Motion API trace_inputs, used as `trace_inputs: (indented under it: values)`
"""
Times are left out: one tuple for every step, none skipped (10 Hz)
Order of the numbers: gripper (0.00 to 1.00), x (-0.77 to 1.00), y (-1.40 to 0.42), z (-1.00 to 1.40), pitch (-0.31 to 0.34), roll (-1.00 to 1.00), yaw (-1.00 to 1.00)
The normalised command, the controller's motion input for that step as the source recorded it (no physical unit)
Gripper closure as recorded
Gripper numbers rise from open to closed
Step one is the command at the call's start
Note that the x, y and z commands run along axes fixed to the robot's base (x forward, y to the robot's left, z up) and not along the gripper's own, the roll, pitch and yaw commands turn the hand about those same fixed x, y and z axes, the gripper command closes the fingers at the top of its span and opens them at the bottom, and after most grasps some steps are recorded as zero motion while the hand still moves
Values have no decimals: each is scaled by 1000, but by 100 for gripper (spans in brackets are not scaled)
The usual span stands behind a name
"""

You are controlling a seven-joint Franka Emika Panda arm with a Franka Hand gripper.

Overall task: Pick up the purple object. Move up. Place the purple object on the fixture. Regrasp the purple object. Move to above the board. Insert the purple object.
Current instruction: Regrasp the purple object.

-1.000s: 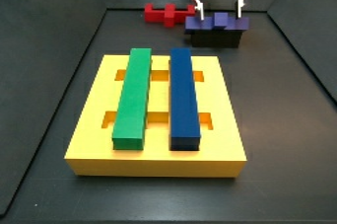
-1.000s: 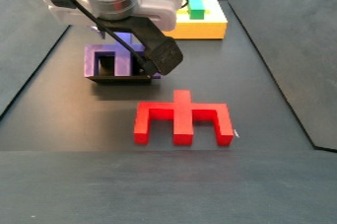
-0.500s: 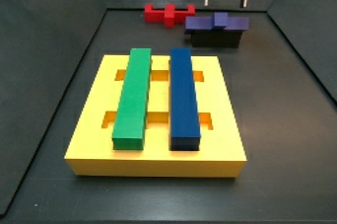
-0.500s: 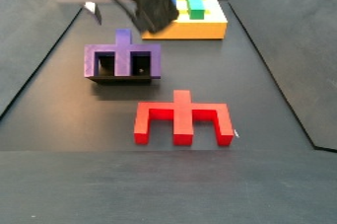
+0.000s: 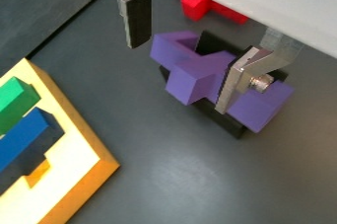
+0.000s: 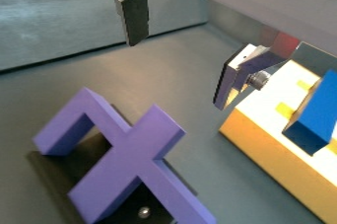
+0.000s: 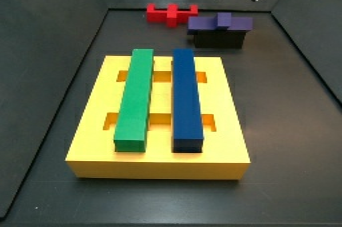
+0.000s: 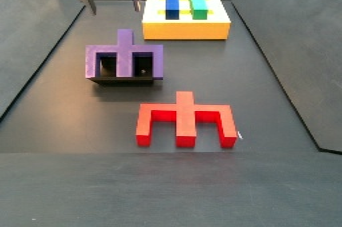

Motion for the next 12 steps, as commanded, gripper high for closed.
trace_inputs:
  values:
    - [0,103,80,0,163,1000,154]
    - [0,0,120,0,23,997,169]
    - [0,-23,97,-20,0,1000,151]
    - [0,40,0,-77,0,1000,0]
    - [0,0,-166,-211,-143,923,-220]
    - [0,0,-223,-151,-180,989,-543]
    - [0,0,-23,-129,-189,923,-757]
    - [0,-63,-17,-40,-137,969,-711]
    - [0,-357,-17,0,0,1000,-569]
    - [0,-491,-83,0,0,1000,-434]
    - [0,-514,-206,-11,0,1000,-200]
    - [0,-380,-451,-109,0,1000,0]
